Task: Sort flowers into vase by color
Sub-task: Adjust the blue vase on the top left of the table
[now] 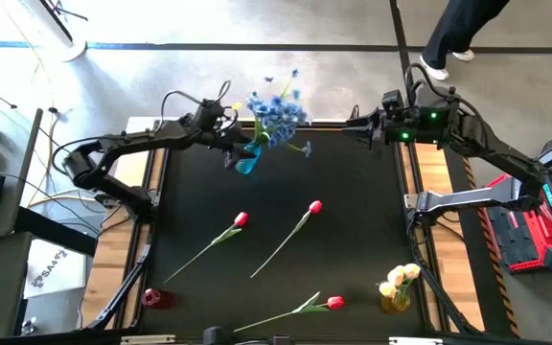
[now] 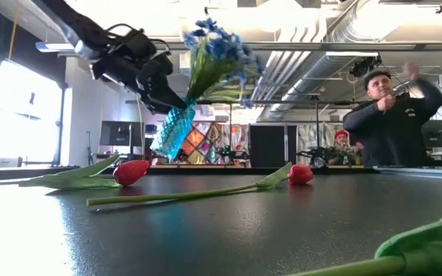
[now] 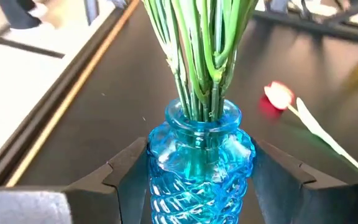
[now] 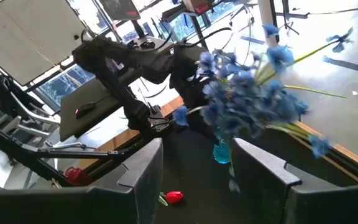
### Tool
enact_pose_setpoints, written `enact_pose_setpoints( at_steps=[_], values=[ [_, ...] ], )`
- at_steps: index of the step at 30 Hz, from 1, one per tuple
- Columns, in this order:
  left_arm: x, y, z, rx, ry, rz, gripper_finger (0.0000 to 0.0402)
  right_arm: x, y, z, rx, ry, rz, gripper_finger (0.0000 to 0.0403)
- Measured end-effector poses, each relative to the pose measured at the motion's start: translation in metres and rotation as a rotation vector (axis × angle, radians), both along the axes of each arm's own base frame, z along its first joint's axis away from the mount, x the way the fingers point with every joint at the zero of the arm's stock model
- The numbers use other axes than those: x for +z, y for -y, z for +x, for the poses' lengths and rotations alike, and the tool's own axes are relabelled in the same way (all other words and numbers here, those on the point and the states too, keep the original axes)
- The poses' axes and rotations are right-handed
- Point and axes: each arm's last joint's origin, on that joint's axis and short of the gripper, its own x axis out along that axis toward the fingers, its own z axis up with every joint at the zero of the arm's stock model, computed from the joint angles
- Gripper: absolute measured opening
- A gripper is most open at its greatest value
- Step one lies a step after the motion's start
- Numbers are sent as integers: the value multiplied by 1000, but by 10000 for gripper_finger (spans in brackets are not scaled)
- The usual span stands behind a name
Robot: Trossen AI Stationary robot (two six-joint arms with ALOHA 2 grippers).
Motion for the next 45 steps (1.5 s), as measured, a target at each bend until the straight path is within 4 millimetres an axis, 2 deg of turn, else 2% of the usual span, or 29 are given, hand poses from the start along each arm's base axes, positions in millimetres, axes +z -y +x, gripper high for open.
enact_pose_setpoints(
  at_steps=[6, 15, 23, 38, 45],
  values=[
    [-5, 13, -17, 89, 124, 45, 209, 3, 0, 1, -8, 31, 0, 177],
    [-19, 26, -38, 210, 191, 87, 211, 3, 1, 2, -12, 42, 9, 177],
    [-25, 29, -43, 281, 241, 97, 212, 5, 1, 3, -11, 63, 2, 177],
    [-27, 28, -45, 360, 215, 143, 213, 5, 1, 3, -14, 64, 10, 177],
    [-45, 37, -57, 440, 287, 115, 213, 2, 4, 9, -42, 48, 7, 177]
  ],
)
